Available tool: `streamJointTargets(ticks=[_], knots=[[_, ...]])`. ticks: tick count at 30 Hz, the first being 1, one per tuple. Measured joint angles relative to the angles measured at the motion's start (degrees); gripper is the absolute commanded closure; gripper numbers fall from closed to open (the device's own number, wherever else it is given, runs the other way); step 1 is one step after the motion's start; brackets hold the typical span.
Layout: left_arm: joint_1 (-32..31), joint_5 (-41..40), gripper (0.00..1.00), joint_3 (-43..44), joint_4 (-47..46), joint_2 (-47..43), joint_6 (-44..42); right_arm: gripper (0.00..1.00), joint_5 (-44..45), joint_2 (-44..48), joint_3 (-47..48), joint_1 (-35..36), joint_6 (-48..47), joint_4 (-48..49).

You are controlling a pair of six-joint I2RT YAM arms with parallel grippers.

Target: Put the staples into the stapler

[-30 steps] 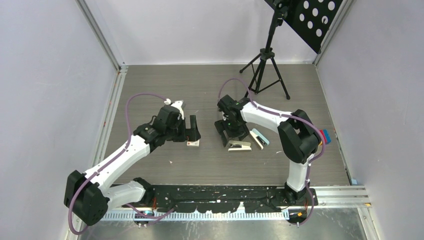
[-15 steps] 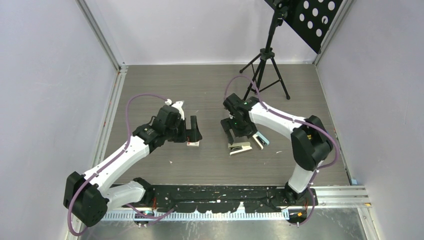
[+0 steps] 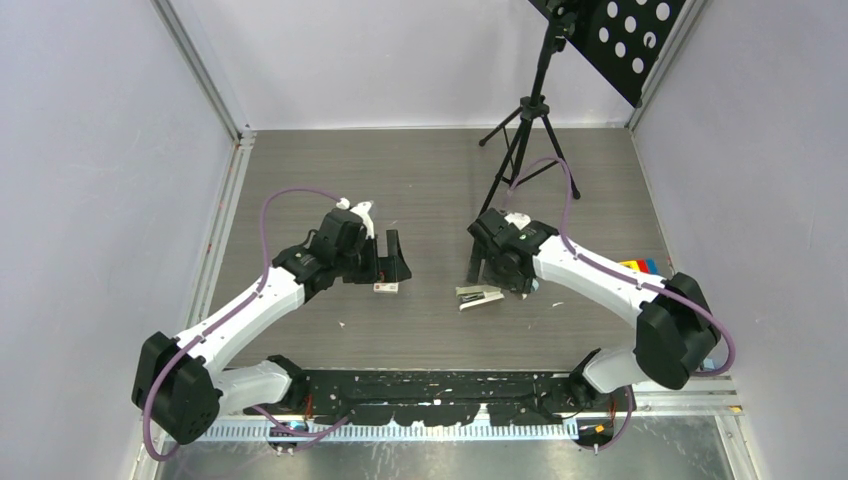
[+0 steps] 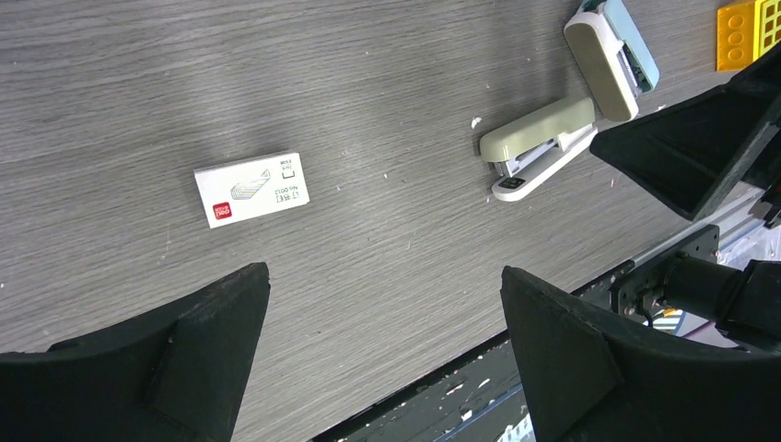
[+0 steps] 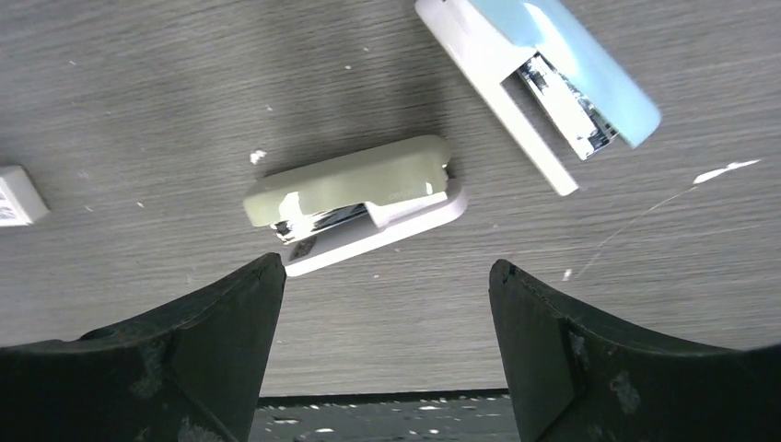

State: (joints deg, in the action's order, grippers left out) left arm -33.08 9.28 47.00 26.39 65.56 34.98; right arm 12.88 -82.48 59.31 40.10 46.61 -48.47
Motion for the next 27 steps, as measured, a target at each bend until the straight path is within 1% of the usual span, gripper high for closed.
streamJointTargets(ticks=[2, 8, 12, 13, 16, 23, 27], knots=[[0.00, 0.00, 0.01, 0.00, -0.02, 0.00, 0.35, 0.19, 1.97, 0.61, -0.94, 1.77, 5.35, 0.79], [0.00, -0.22, 0.01, 0.00, 0.00, -0.02, 0.57, 0.34, 3.04, 0.42, -3.34, 3.63, 14.99, 4.92], [0.00, -0.26, 0.01, 0.00, 0.02, -0.04, 0.55, 0.38, 1.92, -1.03, -6.38, 3.80, 19.54, 8.33], [0.00, -0.26, 0.01, 0.00, 0.04, -0.04, 0.52, 0.39, 1.64, -1.33, -7.08, 3.87, 20.22, 8.85], [0.00, -0.48, 0.01, 0.00, 0.07, -0.07, 0.52, 0.45, 0.92, -2.03, -8.24, 4.33, 21.84, 9.75], [0.00, -0.66, 0.01, 0.00, 0.07, -0.07, 0.57, 0.48, -0.55, -3.19, -8.33, 4.55, 23.10, 12.37], [0.00, -0.66, 0.01, 0.00, 0.07, -0.07, 0.57, 0.53, -1.81, -6.34, -7.32, 4.55, 22.49, 13.11]])
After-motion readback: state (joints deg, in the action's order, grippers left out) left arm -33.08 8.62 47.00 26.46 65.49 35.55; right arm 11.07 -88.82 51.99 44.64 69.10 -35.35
